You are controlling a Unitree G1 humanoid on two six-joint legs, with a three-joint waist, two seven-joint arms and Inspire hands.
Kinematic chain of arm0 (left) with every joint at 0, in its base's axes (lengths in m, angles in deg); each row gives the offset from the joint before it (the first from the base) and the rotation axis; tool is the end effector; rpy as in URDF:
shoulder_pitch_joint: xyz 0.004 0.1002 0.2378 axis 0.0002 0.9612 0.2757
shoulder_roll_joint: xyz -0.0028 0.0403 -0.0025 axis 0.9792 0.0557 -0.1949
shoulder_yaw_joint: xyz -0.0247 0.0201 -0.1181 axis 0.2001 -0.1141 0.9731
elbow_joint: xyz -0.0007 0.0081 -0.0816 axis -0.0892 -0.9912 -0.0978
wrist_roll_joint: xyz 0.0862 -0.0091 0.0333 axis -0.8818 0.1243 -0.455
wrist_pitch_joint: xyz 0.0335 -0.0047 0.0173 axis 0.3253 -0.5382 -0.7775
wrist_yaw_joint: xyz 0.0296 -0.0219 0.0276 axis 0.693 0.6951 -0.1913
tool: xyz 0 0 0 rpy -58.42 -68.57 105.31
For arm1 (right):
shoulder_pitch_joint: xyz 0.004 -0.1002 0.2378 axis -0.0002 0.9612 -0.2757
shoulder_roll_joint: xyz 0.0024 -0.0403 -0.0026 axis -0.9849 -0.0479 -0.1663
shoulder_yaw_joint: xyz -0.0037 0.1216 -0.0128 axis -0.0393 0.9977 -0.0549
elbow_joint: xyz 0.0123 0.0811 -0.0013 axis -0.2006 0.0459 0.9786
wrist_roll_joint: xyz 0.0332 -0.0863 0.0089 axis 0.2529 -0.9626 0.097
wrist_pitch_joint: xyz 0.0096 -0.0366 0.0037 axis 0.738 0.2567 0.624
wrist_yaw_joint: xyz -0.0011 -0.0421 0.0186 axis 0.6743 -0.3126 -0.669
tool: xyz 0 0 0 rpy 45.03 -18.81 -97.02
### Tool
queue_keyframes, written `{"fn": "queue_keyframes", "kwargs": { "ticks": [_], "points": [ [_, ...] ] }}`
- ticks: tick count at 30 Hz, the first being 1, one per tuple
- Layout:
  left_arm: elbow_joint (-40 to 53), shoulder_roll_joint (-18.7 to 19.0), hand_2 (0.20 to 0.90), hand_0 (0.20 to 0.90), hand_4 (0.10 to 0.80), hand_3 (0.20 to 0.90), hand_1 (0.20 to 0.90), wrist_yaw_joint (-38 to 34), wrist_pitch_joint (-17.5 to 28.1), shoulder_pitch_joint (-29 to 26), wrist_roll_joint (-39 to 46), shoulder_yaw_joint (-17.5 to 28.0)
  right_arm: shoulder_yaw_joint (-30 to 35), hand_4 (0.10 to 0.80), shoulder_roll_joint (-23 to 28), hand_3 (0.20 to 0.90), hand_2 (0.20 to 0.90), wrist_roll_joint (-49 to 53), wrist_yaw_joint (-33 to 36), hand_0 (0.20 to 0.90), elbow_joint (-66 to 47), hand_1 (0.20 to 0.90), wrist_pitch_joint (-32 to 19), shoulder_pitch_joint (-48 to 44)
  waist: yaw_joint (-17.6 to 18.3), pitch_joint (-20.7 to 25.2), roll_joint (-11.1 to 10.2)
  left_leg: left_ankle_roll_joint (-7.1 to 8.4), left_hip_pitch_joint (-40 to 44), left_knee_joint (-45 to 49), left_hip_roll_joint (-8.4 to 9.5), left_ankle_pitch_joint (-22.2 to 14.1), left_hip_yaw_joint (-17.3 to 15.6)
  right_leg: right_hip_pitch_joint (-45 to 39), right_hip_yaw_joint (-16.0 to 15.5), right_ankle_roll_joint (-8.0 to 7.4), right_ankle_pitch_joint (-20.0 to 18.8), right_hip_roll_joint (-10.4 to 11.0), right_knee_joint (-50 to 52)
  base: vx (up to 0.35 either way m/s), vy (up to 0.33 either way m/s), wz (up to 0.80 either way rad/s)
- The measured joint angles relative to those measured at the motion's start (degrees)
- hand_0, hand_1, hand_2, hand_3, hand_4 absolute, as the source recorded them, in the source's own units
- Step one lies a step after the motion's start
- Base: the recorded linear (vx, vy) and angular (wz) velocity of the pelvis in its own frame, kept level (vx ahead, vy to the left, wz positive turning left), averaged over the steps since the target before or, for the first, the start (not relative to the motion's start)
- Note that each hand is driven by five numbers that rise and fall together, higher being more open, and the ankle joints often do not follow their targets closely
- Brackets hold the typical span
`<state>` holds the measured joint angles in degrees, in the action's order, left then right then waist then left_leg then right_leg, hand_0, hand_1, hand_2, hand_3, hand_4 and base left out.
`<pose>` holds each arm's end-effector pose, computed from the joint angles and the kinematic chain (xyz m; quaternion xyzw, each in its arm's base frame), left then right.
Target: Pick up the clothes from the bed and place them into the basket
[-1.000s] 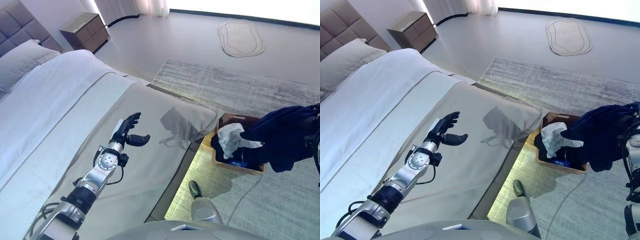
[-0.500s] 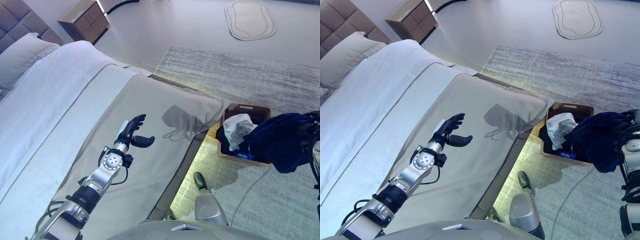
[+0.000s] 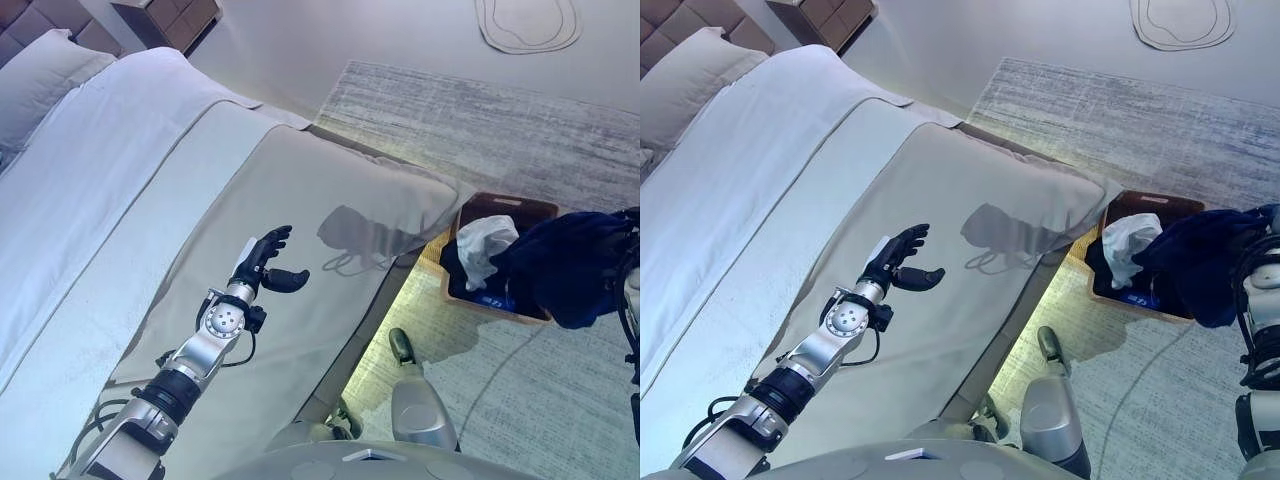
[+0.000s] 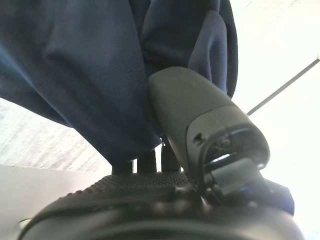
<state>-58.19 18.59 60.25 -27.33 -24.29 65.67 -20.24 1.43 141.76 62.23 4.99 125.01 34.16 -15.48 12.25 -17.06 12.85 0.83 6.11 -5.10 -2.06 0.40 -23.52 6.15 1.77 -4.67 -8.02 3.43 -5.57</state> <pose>0.2237 0.1780 -0.0007 0.1952 0.1127 -0.0906 0.9701 0.2327 -0.4043 0.1175 -0.3919 0.1901 -0.3428 0.8323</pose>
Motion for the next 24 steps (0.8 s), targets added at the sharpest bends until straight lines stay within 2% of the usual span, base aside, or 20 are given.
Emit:
{"fn": "queue_keyframes", "kwargs": {
  "ticks": [5,6,7,24],
  "points": [
    [0.09,0.00,0.900,0.900,0.800,0.900,0.900,0.32,0.03,0.00,0.00,0.02,0.00,0.100,0.00,0.200,0.300,0.01,0.34,0.300,-0.10,0.300,0.15,-0.01,-0.90,-0.09,0.27,0.18,-0.15,0.01,-0.13,0.12,0.29,-0.01,-0.39,0.03,-0.02,0.01,0.01,-0.001,-0.008,0.02],
    [0.09,0.00,0.900,0.900,0.800,0.900,0.900,0.50,0.05,0.00,0.00,0.02,0.00,0.144,0.01,0.244,0.338,0.00,0.53,0.338,-0.10,0.338,0.16,-0.01,-1.03,-0.09,0.27,0.21,-0.21,0.01,-0.15,0.16,0.43,-0.02,-0.54,0.13,-0.09,0.03,0.01,-0.001,-0.015,0.08],
    [0.09,0.00,0.900,0.900,0.800,0.900,0.900,0.75,0.06,0.00,0.00,0.03,0.00,0.800,0.02,0.900,0.900,0.00,0.53,0.900,-0.10,0.900,0.20,-0.01,-1.10,-0.09,0.28,0.23,-0.29,0.01,-0.16,0.19,0.55,-0.02,-0.65,0.13,-0.09,0.03,0.01,-0.001,-0.011,0.07],
    [0.09,0.02,0.900,0.900,0.800,0.900,0.900,1.54,0.32,0.00,-0.01,0.04,-0.11,0.800,0.02,0.900,0.900,-0.02,0.40,0.900,2.16,0.900,0.91,-0.20,-1.79,-0.09,0.27,0.74,-0.35,0.01,-0.73,0.82,1.79,-0.59,-1.94,0.03,-0.01,-0.04,0.27,0.013,0.001,0.03]
  ]
}}
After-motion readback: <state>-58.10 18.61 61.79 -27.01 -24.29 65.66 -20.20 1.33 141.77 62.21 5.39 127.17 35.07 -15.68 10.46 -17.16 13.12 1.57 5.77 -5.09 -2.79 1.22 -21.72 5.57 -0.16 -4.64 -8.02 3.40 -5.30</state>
